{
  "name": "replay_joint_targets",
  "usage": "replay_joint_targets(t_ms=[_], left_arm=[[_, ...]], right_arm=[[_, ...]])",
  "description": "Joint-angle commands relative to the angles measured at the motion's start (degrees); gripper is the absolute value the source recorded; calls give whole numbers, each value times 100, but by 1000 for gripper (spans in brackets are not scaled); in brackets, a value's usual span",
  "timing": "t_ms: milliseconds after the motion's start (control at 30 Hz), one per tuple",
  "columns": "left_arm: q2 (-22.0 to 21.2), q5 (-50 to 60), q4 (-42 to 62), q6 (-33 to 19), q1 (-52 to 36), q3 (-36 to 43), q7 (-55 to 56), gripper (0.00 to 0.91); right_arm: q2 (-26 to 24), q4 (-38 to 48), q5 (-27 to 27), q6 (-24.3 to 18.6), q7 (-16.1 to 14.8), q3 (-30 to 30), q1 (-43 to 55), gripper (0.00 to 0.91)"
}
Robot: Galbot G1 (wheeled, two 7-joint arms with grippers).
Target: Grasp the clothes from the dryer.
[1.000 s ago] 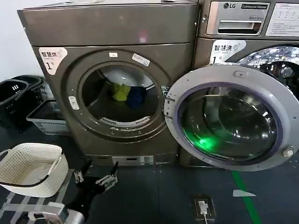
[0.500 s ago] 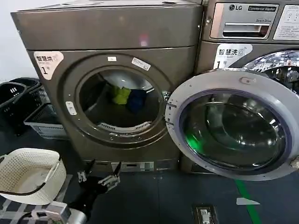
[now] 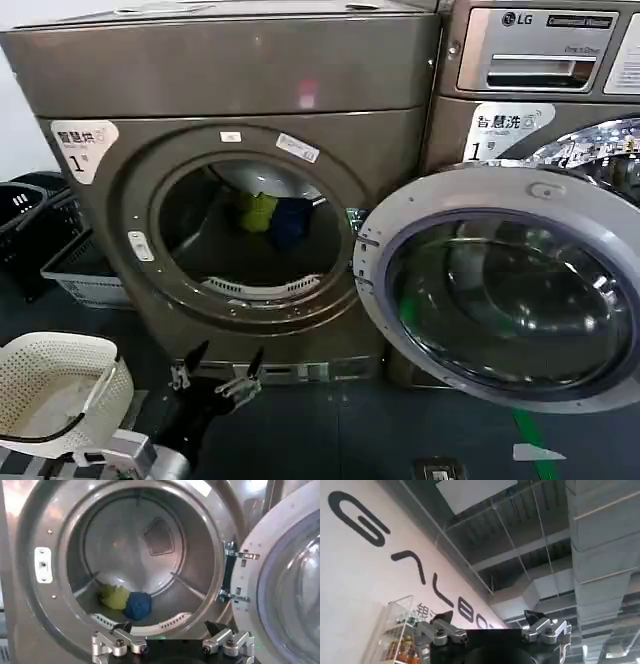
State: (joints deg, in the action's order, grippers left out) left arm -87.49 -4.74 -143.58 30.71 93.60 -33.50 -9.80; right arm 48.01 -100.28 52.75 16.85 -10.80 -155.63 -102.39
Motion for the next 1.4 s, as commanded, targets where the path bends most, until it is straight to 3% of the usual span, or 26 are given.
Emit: replay_joint_targets(t_ms=[33,1400], left_arm=[[-2,-1,0,2,-1,0,0,907],[-18,5,-16,-6,0,16,-5,907]], right_arm=[[6,1,19,0,14,-5,0,907],[26,47,27,28,3,-63,-13,907]])
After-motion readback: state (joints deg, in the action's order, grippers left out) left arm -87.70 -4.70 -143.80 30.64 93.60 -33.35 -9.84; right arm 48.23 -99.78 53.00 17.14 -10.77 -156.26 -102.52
